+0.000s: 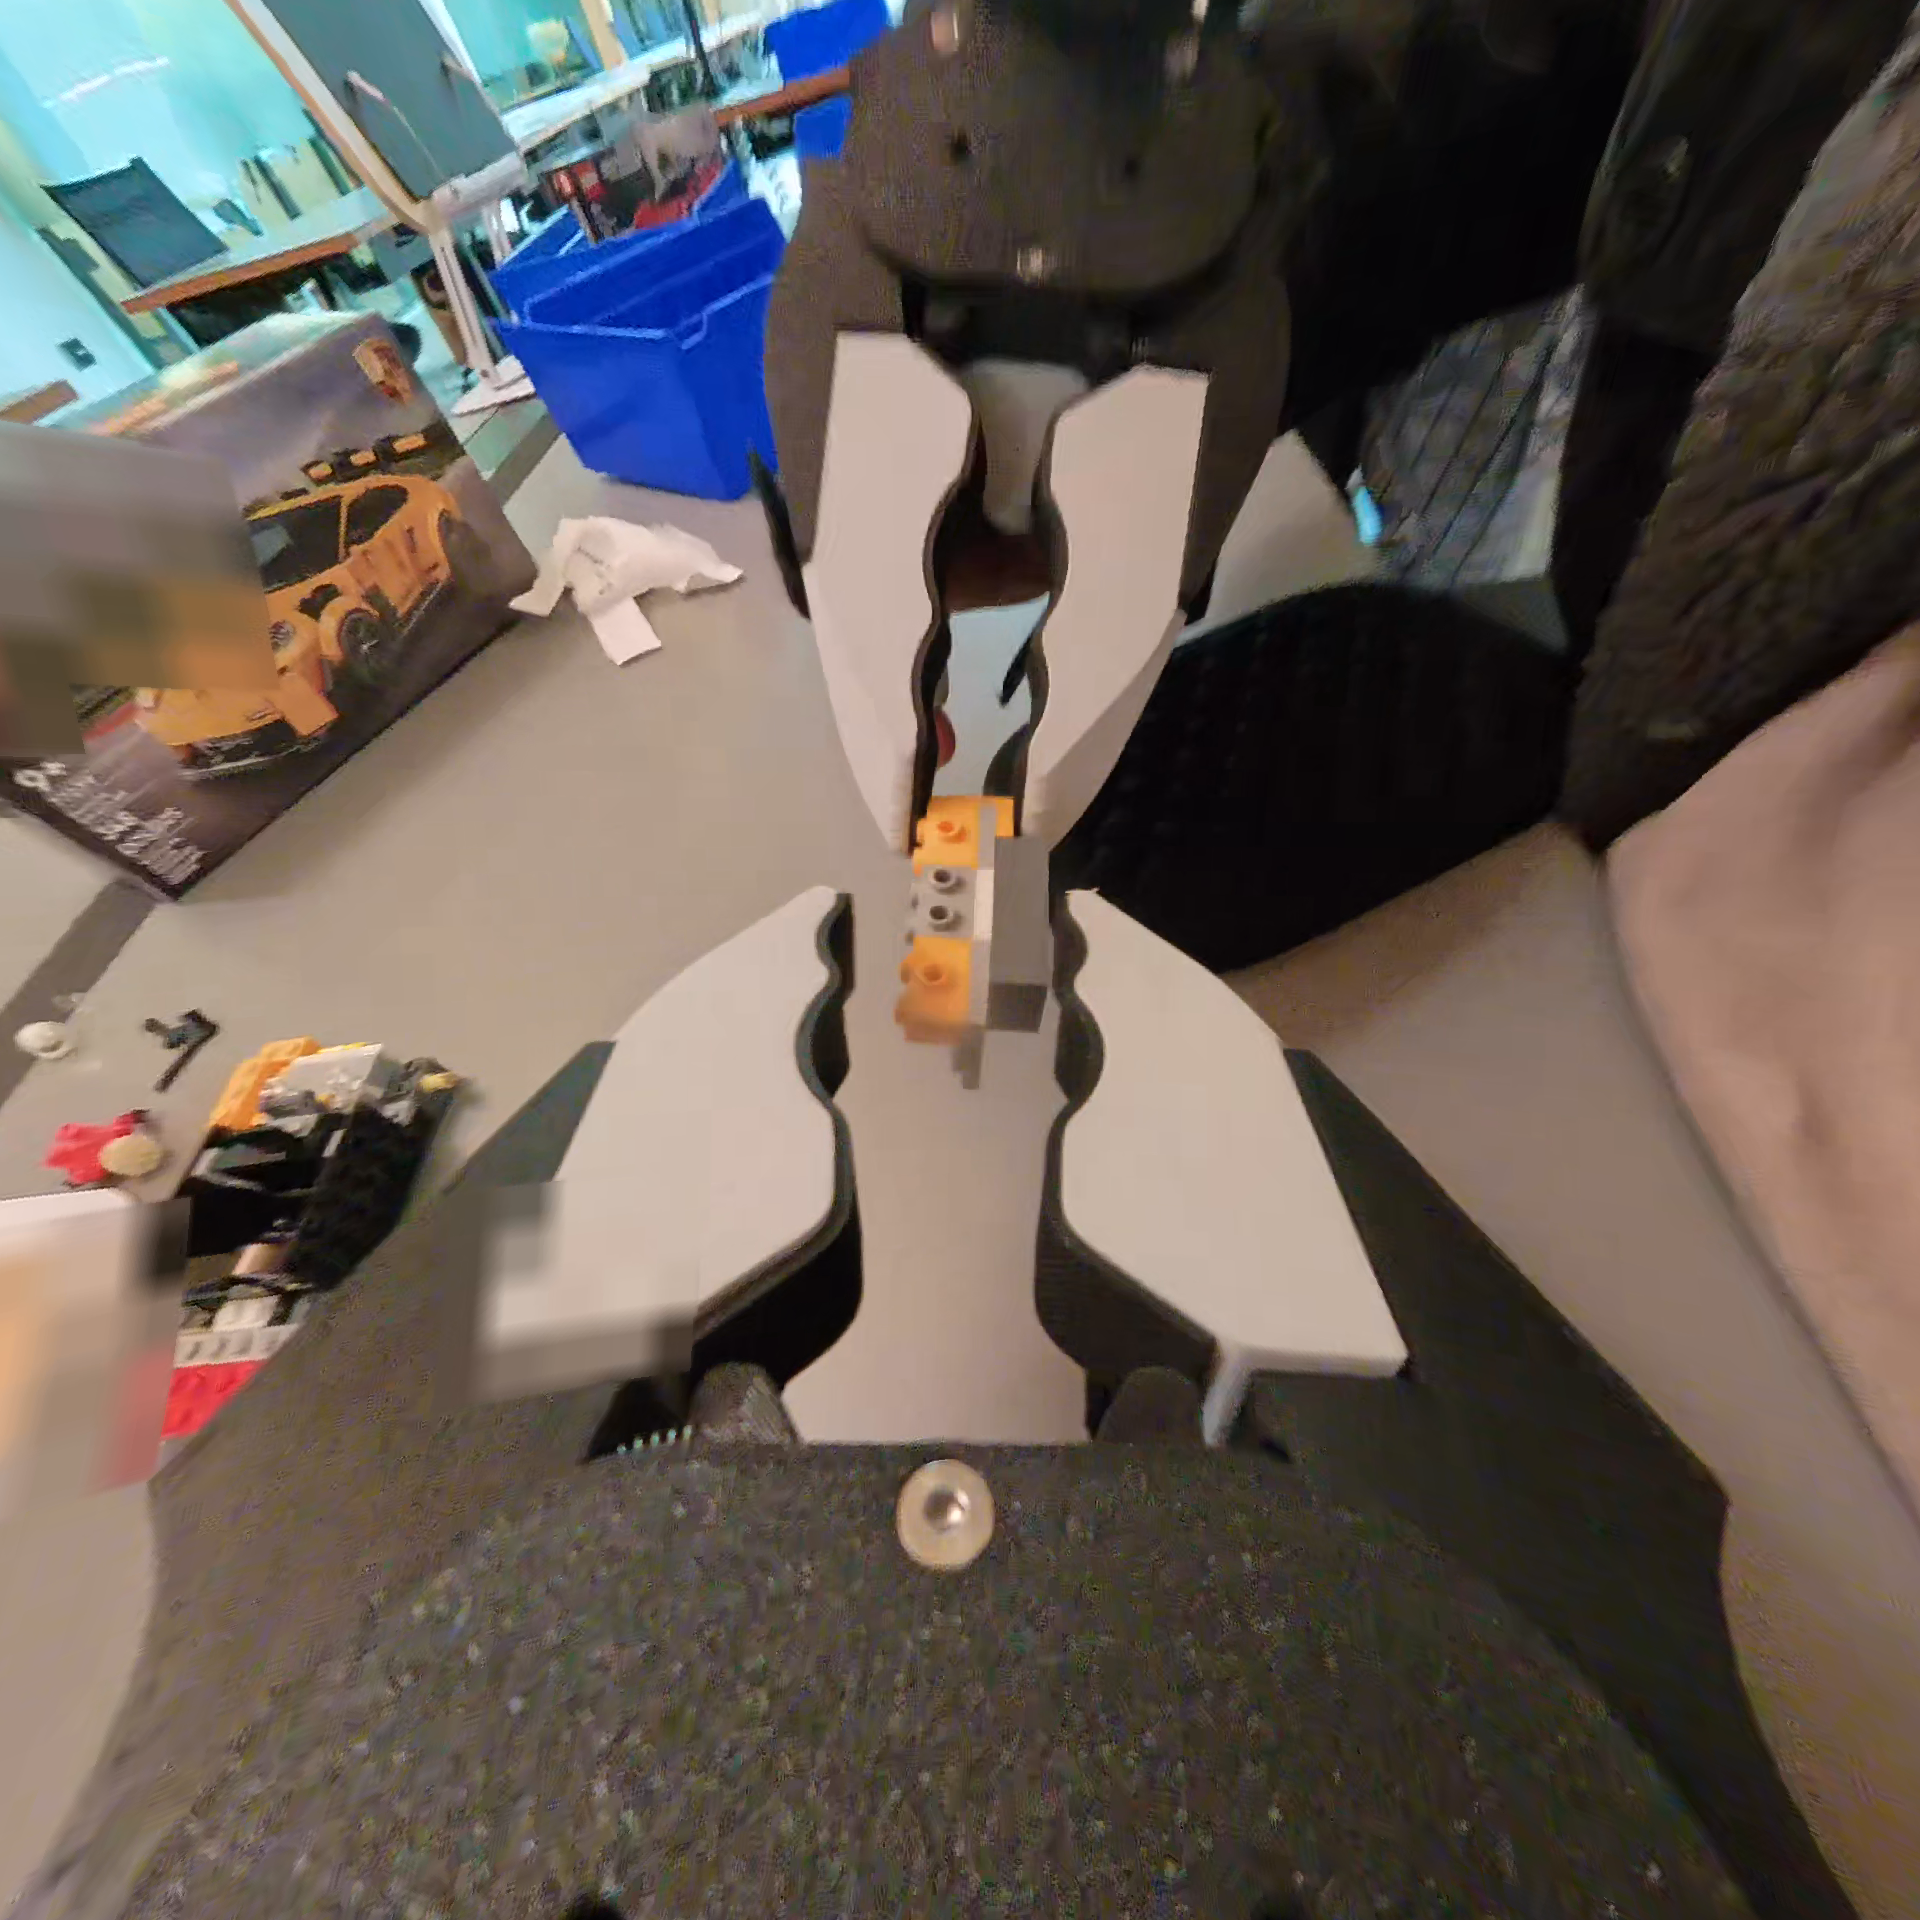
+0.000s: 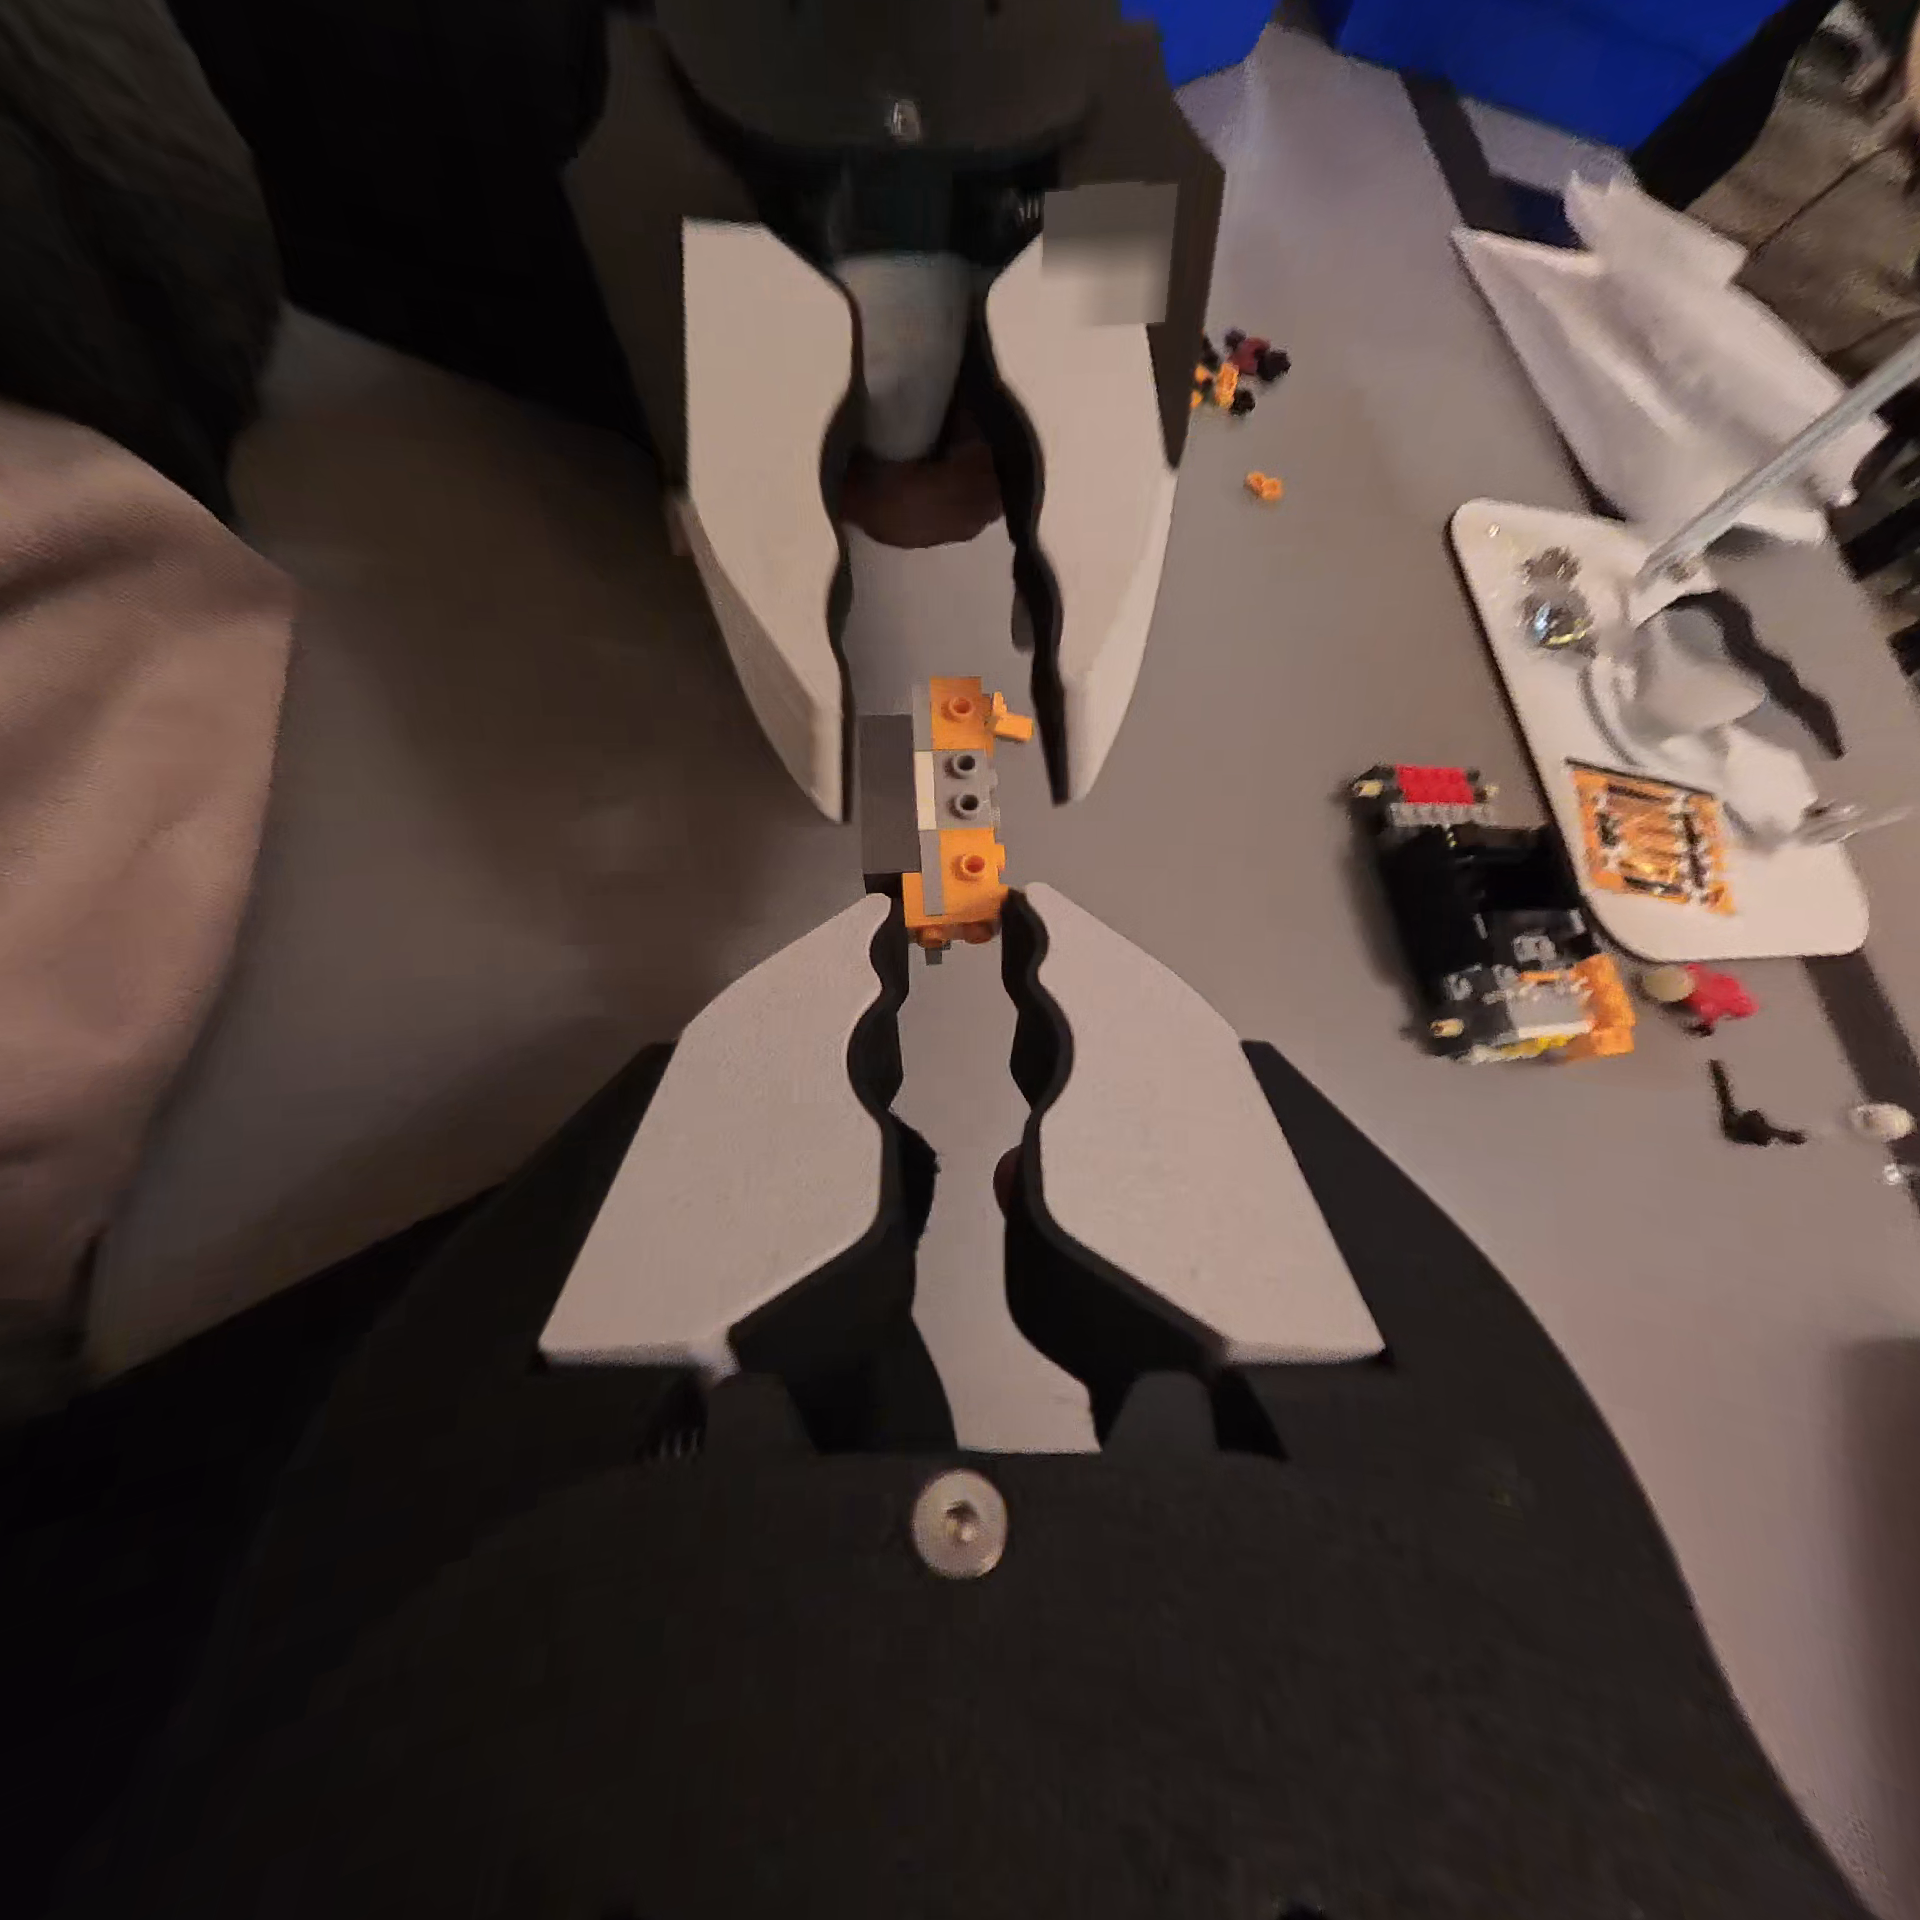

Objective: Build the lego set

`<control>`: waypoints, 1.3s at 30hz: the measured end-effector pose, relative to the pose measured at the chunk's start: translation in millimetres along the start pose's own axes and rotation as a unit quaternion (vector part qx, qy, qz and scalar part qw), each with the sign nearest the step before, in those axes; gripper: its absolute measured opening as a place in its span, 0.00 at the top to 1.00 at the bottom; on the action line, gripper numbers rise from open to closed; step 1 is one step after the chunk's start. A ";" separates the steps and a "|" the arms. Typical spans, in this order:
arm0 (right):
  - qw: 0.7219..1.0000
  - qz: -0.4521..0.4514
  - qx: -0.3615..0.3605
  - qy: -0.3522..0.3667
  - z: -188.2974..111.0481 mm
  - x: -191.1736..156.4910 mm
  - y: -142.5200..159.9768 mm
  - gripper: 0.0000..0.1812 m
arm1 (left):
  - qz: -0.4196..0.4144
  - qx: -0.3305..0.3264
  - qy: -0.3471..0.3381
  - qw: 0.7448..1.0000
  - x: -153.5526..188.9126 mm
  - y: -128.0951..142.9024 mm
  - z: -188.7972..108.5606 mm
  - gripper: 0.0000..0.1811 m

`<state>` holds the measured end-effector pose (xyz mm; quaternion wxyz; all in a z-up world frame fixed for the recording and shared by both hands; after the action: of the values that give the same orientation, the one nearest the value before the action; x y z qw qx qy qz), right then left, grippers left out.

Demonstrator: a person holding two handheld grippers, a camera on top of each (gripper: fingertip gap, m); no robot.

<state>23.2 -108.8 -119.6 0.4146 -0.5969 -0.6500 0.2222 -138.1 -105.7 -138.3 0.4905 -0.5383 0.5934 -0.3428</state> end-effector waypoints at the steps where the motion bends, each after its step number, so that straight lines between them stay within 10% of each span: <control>1: 1.000 -0.009 0.002 0.009 1.0 -0.6 -2.4 0.90 | 0.022 -0.016 -0.006 1.000 1.9 1.8 1.5 0.84; 28: 0.999 -0.021 -0.025 0.033 8.1 -9.0 -10.5 0.91 | 0.122 -0.063 -0.027 0.990 10.1 -0.3 -3.7 0.85; 39: 0.998 0.034 0.005 0.048 9.8 10.0 -9.7 0.83 | -0.040 -0.003 -0.019 0.999 -17.2 2.8 -17.4 0.85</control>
<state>10.2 -99.0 -114.7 0.4400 -0.6268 -0.6075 0.2108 -156.6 -90.5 -132.2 0.4861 -0.5696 0.5629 -0.3499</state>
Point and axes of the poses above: each gripper's, where its closed fingertips meet, z out along the fingers, y out of its underside, x = y × z across the jaws, the point moved 9 cm from there along -z, back along the fingers, and after that the axes turned 2 degrees about x, right-handed, at the moved point
